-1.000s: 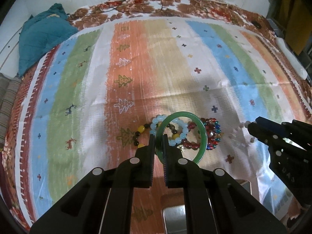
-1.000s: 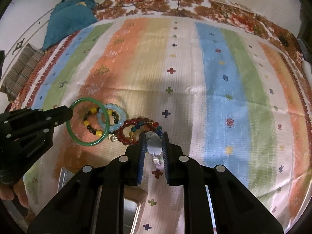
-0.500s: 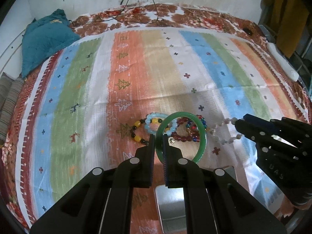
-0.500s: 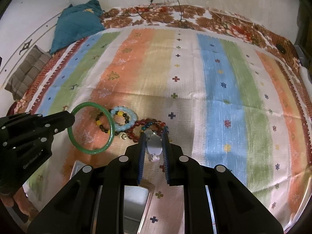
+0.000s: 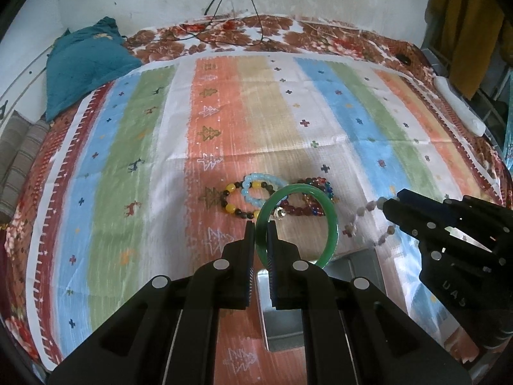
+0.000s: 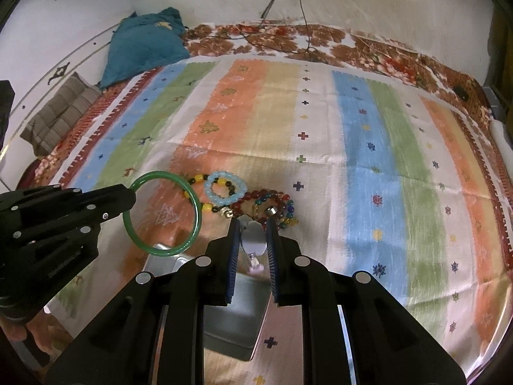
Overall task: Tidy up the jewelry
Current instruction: 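Lift both held bracelets and carry them over the silver tin, then open the left gripper dropping the bangle while the right gripper releases its bracelet into the tin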
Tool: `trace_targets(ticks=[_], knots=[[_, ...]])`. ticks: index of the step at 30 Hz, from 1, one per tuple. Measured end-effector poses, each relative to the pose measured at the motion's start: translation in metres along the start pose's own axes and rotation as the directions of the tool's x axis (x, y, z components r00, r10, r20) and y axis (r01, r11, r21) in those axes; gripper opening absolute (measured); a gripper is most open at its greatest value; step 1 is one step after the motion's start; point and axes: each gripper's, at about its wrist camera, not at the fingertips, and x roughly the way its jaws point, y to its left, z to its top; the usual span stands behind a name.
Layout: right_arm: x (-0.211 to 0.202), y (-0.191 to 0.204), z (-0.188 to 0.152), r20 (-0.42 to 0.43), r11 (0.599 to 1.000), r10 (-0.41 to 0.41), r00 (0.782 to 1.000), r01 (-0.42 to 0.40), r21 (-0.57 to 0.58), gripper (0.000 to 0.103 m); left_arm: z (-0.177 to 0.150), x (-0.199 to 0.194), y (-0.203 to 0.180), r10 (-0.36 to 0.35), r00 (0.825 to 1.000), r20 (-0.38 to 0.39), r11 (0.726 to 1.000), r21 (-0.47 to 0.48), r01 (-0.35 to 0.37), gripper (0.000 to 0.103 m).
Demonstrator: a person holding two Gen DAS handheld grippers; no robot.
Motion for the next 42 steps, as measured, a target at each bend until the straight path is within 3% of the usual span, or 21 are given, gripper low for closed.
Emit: trace_targets(ticks=[25, 29, 31, 39, 42], knots=[[-0.029, 0.016, -0.040, 0.014, 0.999, 0.046, 0.999, -0.046, 0.007, 0.018, -0.043, -0.022, -0.012, 0.001, 1.000, 0.002, 1.000, 0.029, -0.001, 0.008], [-0.025, 0.014, -0.041, -0.004, 1.000, 0.021, 1.000, -0.021, 0.015, 0.022, -0.044, -0.016, -0.011, 0.021, 0.999, -0.035, 0.999, 0.032, -0.020, 0.014], [-0.023, 0.011, -0.041, -0.011, 1.000, 0.013, 1.000, -0.012, 0.024, 0.035, -0.043, -0.015, -0.008, 0.021, 0.999, -0.039, 1.000, 0.018, -0.020, 0.016], [-0.017, -0.004, -0.039, -0.035, 0.998, 0.002, 0.999, 0.000, 0.064, 0.036, -0.041, -0.013, 0.002, 0.026, 0.999, -0.047, 1.000, -0.011, -0.026, 0.029], [-0.014, -0.009, -0.037, -0.041, 0.997, -0.004, 0.999, 0.008, 0.081, 0.040, -0.039, -0.011, 0.010, 0.019, 0.998, -0.051, 0.999, -0.041, -0.021, 0.033]])
